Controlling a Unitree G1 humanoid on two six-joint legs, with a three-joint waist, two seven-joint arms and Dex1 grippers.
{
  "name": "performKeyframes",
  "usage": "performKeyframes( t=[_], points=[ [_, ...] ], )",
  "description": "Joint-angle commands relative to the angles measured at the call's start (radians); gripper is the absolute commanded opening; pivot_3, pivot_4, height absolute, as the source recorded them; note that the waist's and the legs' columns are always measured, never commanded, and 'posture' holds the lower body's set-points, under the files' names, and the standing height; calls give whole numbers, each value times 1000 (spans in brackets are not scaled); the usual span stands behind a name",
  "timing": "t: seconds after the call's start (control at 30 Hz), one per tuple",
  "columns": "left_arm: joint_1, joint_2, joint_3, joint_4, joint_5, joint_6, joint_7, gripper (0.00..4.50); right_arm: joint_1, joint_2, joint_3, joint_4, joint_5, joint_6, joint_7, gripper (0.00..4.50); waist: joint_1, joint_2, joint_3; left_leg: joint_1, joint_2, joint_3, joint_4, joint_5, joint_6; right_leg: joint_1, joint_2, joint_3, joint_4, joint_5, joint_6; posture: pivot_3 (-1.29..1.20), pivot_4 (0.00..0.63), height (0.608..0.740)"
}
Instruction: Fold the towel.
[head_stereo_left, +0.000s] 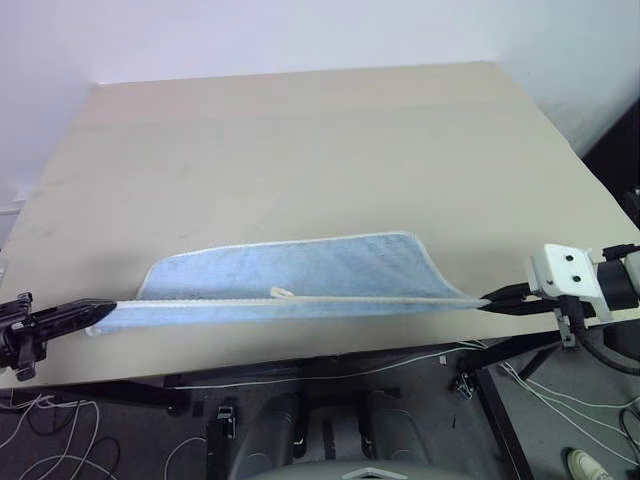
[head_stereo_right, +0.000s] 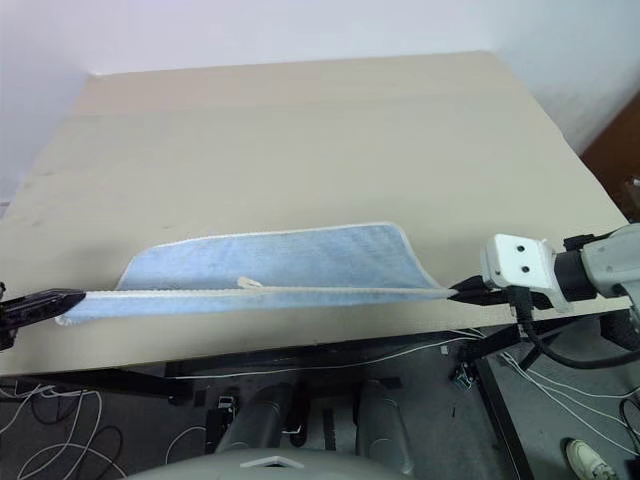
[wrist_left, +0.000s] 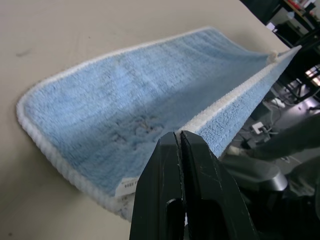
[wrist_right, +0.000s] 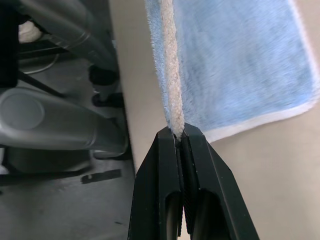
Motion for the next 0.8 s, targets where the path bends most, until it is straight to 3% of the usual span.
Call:
performKeyframes(
  t=[0.03,0.23,0.5,0.8],
  points=[
    [-59,30,-19,79,21,-36,22,14,-61,18,43,41,-27,-3,-21,0,1,0,0,0,1,1,0,0,0,0,0,0,0,0,0,0,150,740],
    [-195,77,-145,238,91,-99,7,14,-242,115,162,134,-77,-25,-69,0,-2,0,0,-1,1,5,-1,0,-1,-1,0,1,-3,0,0,0,150,740],
    [-492,42,-314,501,189,-208,45,14,-438,248,275,346,-167,-53,-116,0,1,-1,-1,-1,1,5,-1,1,-1,-2,1,1,-2,2,2,0,150,740],
    [-638,-7,-408,681,260,-291,32,14,-598,388,291,584,-213,-131,-173,0,-5,-1,-1,-1,1,6,0,2,-2,-4,2,2,4,3,5,0,150,740]
  ],
)
